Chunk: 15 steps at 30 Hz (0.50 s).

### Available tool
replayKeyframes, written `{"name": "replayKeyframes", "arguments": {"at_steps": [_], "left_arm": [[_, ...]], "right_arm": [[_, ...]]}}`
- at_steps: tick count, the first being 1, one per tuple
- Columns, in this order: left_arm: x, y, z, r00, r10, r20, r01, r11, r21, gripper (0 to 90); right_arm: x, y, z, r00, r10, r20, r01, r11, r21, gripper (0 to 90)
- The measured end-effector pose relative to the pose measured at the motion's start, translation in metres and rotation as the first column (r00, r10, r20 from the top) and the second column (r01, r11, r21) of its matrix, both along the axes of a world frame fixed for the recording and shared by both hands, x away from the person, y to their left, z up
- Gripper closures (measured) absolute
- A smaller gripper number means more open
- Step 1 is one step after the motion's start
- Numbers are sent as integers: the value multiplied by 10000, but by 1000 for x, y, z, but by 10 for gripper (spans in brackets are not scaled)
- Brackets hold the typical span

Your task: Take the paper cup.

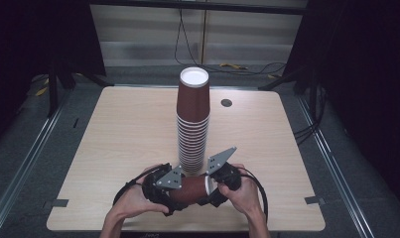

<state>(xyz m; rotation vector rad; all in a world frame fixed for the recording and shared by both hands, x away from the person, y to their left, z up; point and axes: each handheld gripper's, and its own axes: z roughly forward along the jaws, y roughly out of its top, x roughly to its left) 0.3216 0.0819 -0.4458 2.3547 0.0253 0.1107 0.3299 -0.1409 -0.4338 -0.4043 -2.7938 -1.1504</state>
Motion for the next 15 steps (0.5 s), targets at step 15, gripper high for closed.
{"name": "replayKeyframes", "arguments": {"at_steps": [15], "left_arm": [[3,21,11,9996,284,76,-256,9682,-2489,157]], "right_arm": [[1,-5,-1,9994,-204,269,201,9997,134,217]]}}
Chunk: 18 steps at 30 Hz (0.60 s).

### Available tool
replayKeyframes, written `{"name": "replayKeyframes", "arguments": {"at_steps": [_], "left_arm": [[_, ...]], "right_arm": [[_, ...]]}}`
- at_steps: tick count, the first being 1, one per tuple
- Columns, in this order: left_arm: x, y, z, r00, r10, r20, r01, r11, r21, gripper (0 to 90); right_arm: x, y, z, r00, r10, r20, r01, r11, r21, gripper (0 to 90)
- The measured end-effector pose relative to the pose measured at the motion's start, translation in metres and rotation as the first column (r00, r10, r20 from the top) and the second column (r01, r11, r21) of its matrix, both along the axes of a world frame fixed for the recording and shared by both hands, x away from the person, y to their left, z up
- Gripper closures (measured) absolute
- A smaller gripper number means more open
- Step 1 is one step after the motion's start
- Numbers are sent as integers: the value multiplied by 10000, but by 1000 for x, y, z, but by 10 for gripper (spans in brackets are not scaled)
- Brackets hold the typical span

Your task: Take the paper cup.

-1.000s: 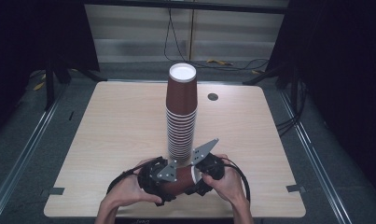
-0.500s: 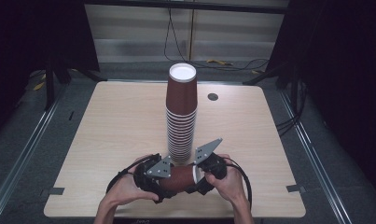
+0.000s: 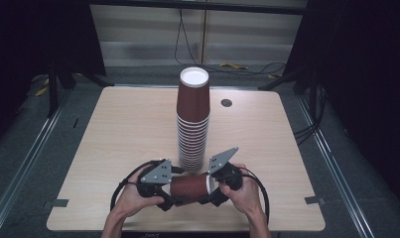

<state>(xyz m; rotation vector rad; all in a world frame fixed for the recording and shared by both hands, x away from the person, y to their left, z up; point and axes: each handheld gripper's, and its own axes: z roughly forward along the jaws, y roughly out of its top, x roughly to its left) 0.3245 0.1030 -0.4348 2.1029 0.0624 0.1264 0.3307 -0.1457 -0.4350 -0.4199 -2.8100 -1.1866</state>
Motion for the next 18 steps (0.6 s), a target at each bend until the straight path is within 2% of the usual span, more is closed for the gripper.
{"name": "replayKeyframes", "arguments": {"at_steps": [2,6,9,12,13,15,16,17,18], "left_arm": [[0,5,2,9999,130,93,-128,9998,-134,157],[-1,12,3,9992,391,118,-381,9964,-755,157],[-2,15,2,9982,597,92,-586,9940,-920,157],[-2,16,2,9976,687,112,-671,9920,-1066,156],[-2,17,1,9969,781,-113,-789,9874,-1368,155],[-2,17,0,9952,933,-284,-967,9814,-1659,157],[-2,17,0,9952,933,-284,-967,9814,-1659,156],[-2,18,-2,9933,1114,-297,-1149,9781,-1736,156],[-2,18,-2,9933,1114,-297,-1149,9781,-1736,156]], "right_arm": [[0,-3,2,9999,-152,19,152,9999,-11,217],[0,-10,2,9988,-479,-30,479,9987,167,216],[0,-16,0,9974,-713,-35,714,9961,527,215],[-1,-19,-2,9959,-902,-44,903,9938,644,215],[-1,-22,-4,9946,-1034,-56,1035,9919,738,215],[-1,-24,-6,9933,-1156,-41,1155,9894,886,215],[-1,-24,-6,9933,-1156,-41,1155,9894,886,215],[-2,-27,-8,9927,-1209,-57,1208,9866,1098,214],[-2,-28,-8,9919,-1266,-43,1262,9849,1189,214]]}}
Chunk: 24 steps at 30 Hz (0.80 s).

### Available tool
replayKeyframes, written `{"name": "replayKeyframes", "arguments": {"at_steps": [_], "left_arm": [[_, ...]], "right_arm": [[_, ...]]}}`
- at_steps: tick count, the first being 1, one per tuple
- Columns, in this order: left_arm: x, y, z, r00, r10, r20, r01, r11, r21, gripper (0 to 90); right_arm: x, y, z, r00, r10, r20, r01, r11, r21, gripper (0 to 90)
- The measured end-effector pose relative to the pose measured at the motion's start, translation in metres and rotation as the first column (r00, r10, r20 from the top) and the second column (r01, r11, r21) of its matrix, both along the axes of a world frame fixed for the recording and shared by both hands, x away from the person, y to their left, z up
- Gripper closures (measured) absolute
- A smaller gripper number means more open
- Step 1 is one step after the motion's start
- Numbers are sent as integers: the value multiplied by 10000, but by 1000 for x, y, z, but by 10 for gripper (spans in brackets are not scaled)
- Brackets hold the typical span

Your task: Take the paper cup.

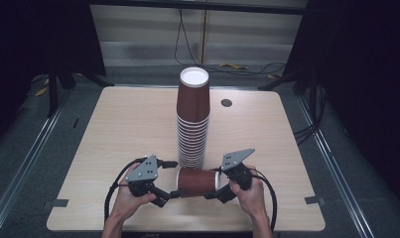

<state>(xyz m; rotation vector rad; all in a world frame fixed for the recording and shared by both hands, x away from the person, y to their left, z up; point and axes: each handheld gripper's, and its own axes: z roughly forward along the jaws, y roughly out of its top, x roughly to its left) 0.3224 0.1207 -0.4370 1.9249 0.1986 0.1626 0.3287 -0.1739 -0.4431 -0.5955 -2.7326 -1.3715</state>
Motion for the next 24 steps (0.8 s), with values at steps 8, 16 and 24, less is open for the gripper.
{"name": "replayKeyframes", "arguments": {"at_steps": [8,16,24], "left_arm": [[-2,6,-5,9992,392,-101,-395,9988,-275,155],[-2,8,-11,9987,401,-322,-416,9980,-478,155],[-4,6,-11,9988,423,-231,-437,9971,-626,158]], "right_arm": [[-2,-6,-7,9995,-318,53,314,9975,637,213],[-4,-8,-11,9993,-328,205,301,9924,1190,213],[-6,-12,-15,9985,-433,324,370,9839,1746,213]]}}
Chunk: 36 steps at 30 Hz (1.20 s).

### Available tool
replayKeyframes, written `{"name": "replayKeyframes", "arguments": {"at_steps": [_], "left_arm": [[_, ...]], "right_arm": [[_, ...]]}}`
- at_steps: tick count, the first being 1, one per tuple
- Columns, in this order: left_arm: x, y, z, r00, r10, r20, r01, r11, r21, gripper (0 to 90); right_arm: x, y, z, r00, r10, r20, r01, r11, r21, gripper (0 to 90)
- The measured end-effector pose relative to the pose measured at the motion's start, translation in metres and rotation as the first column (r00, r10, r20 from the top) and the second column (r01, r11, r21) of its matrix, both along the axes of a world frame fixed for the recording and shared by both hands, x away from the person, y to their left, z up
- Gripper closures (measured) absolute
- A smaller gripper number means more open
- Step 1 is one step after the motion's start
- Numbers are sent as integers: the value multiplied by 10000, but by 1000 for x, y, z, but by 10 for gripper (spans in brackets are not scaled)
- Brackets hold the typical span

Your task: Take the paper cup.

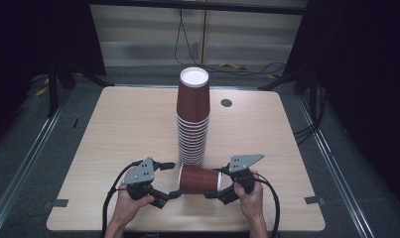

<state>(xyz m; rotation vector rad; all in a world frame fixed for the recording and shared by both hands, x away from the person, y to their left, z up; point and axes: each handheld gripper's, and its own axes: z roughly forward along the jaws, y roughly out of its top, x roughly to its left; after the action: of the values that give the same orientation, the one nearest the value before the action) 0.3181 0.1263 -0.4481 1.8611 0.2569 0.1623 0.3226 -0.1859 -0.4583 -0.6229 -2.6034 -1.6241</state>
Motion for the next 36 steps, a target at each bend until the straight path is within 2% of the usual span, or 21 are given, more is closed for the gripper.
{"name": "replayKeyframes", "arguments": {"at_steps": [2,5,10,15,19,22,26,29,32,34,36], "left_arm": [[0,0,-3,10000,37,-46,-38,9999,-103,161],[-1,0,-7,9999,123,-103,-125,9998,-166,158],[-1,-1,-10,9997,-86,-220,76,9991,-425,155],[3,-3,-13,9990,-104,-424,86,9991,-417,147],[4,-7,-15,9989,-267,-393,251,9989,-407,118],[6,-10,-17,9990,-160,-412,146,9993,-358,21],[7,-17,-21,9977,-495,-463,484,9985,-263,28],[9,-20,-23,9969,-538,-570,521,9982,-300,0],[10,-22,-24,9948,-779,-662,746,9959,-503,6],[10,-23,-23,9956,-680,-642,652,9968,-461,10],[10,-24,-24,9943,-842,-657,809,9954,-515,9]], "right_arm": [[-1,-2,-1,9999,-81,105,79,9997,228,213],[-3,-2,0,9997,-125,212,119,9995,291,213],[-4,-3,2,9995,33,299,-51,9980,633,213],[-4,-2,2,9991,220,362,-247,9969,753,213],[-5,-2,3,9987,363,358,-389,9964,756,214],[-5,0,3,9983,464,353,-489,9960,752,215],[-4,3,3,9974,618,381,-644,9953,727,214],[-4,5,4,9973,634,370,-658,9954,692,214],[-5,7,3,9972,664,356,-683,9963,531,214],[-5,8,3,9967,736,346,-754,9957,546,214],[-5,8,3,9968,726,344,-743,9958,534,214]]}}
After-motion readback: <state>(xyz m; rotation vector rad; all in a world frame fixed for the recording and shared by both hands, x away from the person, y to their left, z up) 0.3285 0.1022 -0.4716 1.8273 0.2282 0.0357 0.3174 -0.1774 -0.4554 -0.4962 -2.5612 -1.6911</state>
